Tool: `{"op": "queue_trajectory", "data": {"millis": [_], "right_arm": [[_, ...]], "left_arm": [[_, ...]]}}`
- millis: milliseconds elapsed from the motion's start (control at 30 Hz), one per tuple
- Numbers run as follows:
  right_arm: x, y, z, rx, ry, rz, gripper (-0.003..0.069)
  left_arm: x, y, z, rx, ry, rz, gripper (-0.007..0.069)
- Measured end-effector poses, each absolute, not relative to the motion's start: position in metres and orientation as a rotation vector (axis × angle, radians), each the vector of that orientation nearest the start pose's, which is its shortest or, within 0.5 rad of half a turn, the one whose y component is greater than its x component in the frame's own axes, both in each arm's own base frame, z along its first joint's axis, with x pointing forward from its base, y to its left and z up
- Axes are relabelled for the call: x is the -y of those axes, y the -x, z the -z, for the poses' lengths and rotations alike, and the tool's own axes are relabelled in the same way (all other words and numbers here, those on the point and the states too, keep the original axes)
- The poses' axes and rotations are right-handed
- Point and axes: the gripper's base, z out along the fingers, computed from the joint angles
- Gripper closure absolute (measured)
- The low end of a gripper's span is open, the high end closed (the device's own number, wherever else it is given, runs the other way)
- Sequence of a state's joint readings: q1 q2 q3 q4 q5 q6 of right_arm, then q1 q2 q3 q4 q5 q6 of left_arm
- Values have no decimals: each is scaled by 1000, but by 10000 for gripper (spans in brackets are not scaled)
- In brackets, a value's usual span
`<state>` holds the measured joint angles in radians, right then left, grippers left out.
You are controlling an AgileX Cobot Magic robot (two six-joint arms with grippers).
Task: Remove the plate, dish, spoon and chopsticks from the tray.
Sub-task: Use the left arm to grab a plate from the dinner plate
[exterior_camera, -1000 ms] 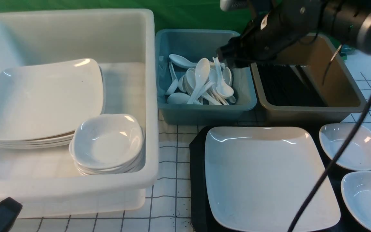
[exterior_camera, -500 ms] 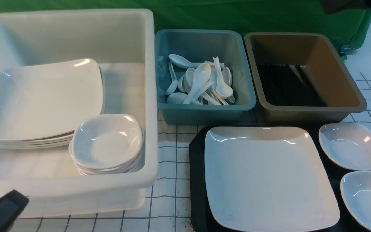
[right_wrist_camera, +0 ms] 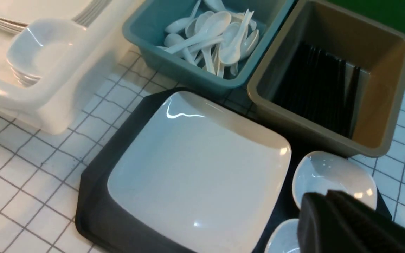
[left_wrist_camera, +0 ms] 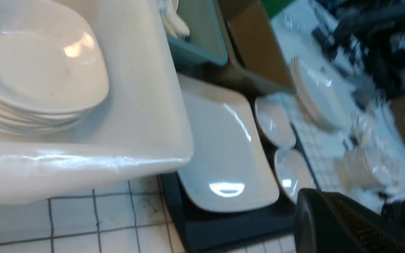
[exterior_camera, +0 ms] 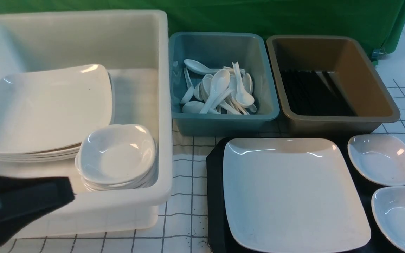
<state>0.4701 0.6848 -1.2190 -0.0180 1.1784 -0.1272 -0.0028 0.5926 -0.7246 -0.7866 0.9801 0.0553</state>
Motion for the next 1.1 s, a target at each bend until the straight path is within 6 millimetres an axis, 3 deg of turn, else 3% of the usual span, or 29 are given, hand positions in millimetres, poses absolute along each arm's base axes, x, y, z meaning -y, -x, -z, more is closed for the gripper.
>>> {"op": "queue_trajectory", "data": {"millis": [133,300,367,500,567,633,767,900,1100], "right_arm": [[-15,-34,-428,-1977,605,-189,620],[-7,-17,-405,-1964,601,-191,608],[-6,-16,-401,-1970,602,-190,608],[-7,-20,-387,-2007,613,-167,599],[-7,-21,-385,-2011,613,-157,596],[-5,-23,-383,-2017,613,-122,589],[-4,-25,-384,-2001,605,-91,580],[-4,-26,-386,-1969,597,-91,575],[-5,-28,-389,-1934,591,-91,564]], "left_arm": [[59,-131,-359,-2395,-20,972,594],[78,-168,-349,-2560,-121,1039,565],[88,-173,-344,-2593,-151,1059,559],[141,-178,-320,-2716,-250,1053,521],[153,-177,-313,-2743,-267,1025,504],[184,-174,-292,-2811,-307,932,434],[222,-170,-264,-2839,-351,870,315],[245,-179,-244,-2844,-326,846,227],[267,-199,-229,-2880,-298,814,189]]}}
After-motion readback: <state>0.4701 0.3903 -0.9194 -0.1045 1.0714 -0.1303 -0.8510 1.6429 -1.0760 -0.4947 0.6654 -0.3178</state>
